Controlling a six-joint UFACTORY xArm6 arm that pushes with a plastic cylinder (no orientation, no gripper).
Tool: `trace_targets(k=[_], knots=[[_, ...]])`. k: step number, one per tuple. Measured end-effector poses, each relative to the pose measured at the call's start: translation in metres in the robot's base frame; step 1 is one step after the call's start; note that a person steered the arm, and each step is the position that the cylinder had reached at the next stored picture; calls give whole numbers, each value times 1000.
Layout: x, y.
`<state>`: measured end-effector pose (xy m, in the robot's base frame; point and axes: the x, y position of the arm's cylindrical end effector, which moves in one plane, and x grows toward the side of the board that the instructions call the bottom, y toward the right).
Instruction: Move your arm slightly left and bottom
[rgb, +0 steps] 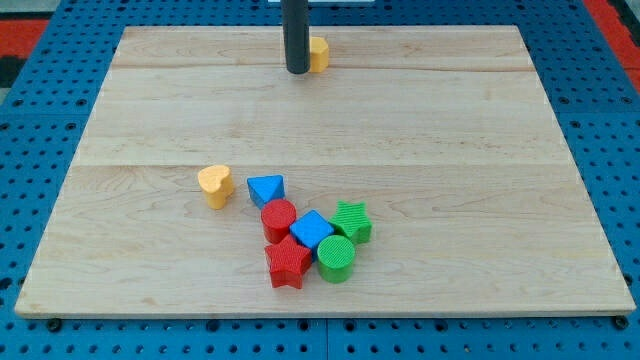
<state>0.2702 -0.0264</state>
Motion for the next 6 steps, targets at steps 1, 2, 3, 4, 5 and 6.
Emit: trace_targets(k=[1,2,3,4,5,6], knots=[[-10,7],[16,-2],[55,45],[119,87],[173,116],[232,168]])
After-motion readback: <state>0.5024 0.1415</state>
